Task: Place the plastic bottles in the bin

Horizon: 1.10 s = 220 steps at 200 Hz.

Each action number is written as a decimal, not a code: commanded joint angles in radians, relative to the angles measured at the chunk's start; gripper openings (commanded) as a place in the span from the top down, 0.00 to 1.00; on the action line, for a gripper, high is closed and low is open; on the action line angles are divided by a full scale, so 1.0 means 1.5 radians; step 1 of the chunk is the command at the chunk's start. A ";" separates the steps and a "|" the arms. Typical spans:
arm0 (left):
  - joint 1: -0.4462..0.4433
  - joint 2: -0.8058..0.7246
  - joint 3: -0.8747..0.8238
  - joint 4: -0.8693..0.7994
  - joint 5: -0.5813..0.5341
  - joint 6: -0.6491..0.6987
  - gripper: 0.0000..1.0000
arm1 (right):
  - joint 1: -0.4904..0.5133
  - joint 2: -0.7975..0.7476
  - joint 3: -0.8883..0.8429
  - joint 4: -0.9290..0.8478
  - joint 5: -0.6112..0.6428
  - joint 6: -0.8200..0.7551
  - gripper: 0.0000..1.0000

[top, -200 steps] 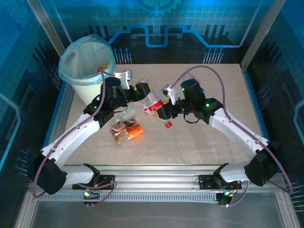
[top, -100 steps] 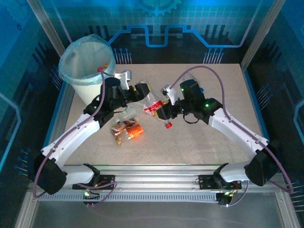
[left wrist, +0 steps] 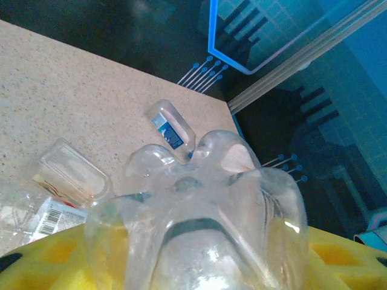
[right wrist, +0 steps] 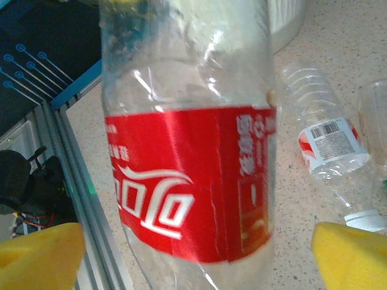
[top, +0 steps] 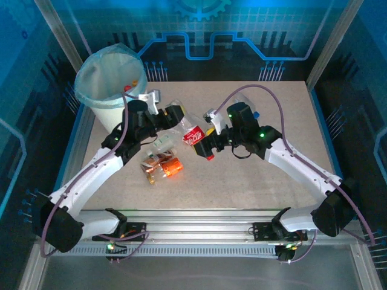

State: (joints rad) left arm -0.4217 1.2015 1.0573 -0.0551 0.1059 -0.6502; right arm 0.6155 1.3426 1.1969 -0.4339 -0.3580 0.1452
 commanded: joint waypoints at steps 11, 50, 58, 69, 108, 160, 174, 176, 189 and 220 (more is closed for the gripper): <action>0.018 -0.041 0.042 -0.025 -0.031 0.047 0.59 | 0.010 -0.047 0.001 0.023 0.049 0.013 0.00; 0.038 -0.046 0.173 -0.099 -0.086 0.191 0.62 | 0.011 -0.107 -0.013 0.037 0.117 0.013 0.00; 0.046 -0.044 0.200 -0.112 -0.102 0.215 0.64 | 0.011 -0.119 -0.020 0.045 0.126 0.012 0.00; 0.061 -0.041 0.231 -0.121 -0.112 0.234 0.65 | 0.011 -0.132 -0.028 0.054 0.139 0.011 0.00; 0.135 -0.034 0.321 -0.092 -0.112 0.275 0.69 | 0.011 -0.145 -0.038 0.045 0.165 0.009 0.00; 0.245 0.022 0.403 -0.073 -0.127 0.325 0.69 | 0.011 -0.133 -0.033 0.032 0.167 0.012 0.00; 0.280 0.038 0.413 -0.071 -0.131 0.330 0.69 | 0.011 -0.135 -0.031 0.029 0.170 0.009 0.00; 0.283 0.040 0.414 -0.069 -0.131 0.334 0.69 | 0.010 -0.136 -0.031 0.027 0.170 0.009 0.00; 0.308 0.051 0.411 -0.053 -0.147 0.356 0.69 | 0.011 -0.137 -0.029 0.022 0.176 0.003 0.00; 0.393 0.091 0.387 0.002 -0.156 0.314 0.72 | 0.011 -0.140 -0.024 0.010 0.194 -0.011 0.00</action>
State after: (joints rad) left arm 0.0818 1.3003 1.6524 -0.1577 -0.0948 -0.1574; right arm 0.6170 1.1408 1.1492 -0.4042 -0.1024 0.1520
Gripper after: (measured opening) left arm 0.565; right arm 0.998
